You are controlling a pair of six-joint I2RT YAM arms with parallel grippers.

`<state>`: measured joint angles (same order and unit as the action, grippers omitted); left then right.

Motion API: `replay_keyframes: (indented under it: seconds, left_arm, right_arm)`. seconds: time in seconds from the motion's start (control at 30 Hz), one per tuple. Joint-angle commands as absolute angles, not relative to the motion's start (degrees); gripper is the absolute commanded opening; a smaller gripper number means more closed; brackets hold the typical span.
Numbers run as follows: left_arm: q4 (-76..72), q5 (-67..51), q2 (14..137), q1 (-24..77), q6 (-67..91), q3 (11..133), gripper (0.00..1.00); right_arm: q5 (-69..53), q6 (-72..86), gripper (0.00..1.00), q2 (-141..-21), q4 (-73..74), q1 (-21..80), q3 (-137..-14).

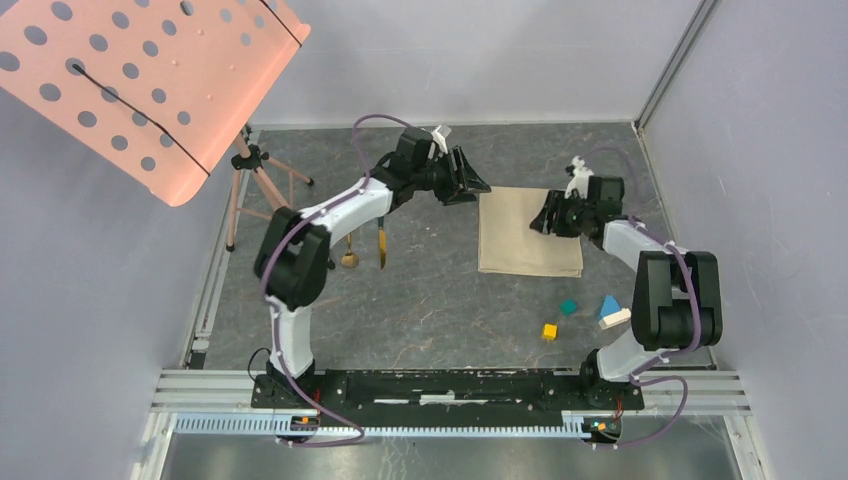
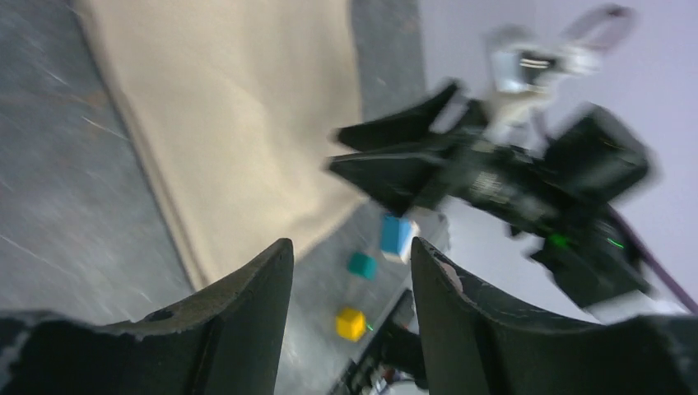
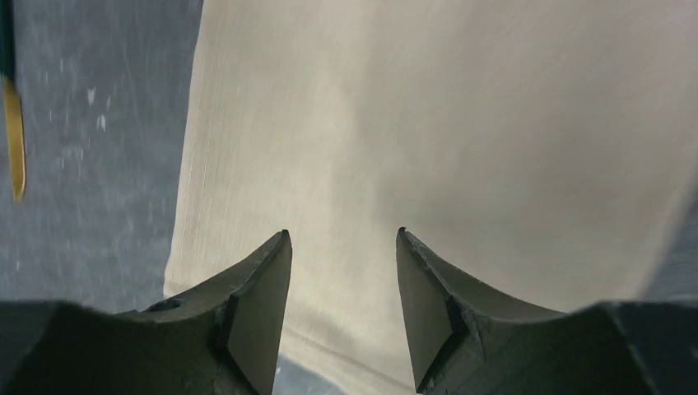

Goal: Fold the napkin into a case and place the utensils inside
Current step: Smooth out the square-folded napkin at the center of the board.

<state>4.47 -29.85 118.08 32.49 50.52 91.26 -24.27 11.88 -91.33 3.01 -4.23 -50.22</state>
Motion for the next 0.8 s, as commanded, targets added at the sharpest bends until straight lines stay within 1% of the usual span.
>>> replay_keyframes:
  seconds: [0.0, 0.1, 0.2, 0.33, 0.43, 0.47, 0.6, 0.77]
  left_arm:
    - [-3.1, -32.4, 103.5, 35.2, 53.2, 79.2, 0.64]
    - [-2.7, -33.1, 100.9, 36.3, 51.8, 74.9, 0.63]
    - [-5.8, -35.4, 103.5, 36.8, 52.6, 72.8, 0.58]
    - [-4.3, -38.7, 112.1, 38.8, 50.0, 77.4, 0.46]
    - [-4.3, -37.6, 116.7, 40.0, 49.6, 79.1, 0.34]
    - [-4.3, -37.0, 117.7, 40.2, 49.6, 79.4, 0.33]
    - [-3.3, -34.8, 120.5, 40.4, 47.8, 80.3, 0.31]
    - [-3.8, -32.2, 122.0, 40.5, 46.4, 79.0, 0.27]
  right_arm:
    - [-26.8, 10.0, 0.56, -86.9, 3.0, -1.8, -40.9]
    - [-26.0, 9.6, 0.56, -84.6, 3.6, -1.9, -37.9]
    - [-31.3, 10.6, 0.55, -81.7, 1.2, -3.2, -35.2]
    - [-35.0, 10.6, 0.55, -80.1, 0.5, -6.3, -33.7]
    - [-37.0, 9.9, 0.53, -79.9, 0.7, -8.9, -32.7]
    - [-37.2, 10.0, 0.52, -79.7, 0.6, -9.6, -32.2]
    - [-37.0, 11.0, 0.48, -78.4, -1.2, -10.7, -29.9]
    - [-31.8, 9.4, 0.47, -77.8, -1.1, -11.0, -28.4]
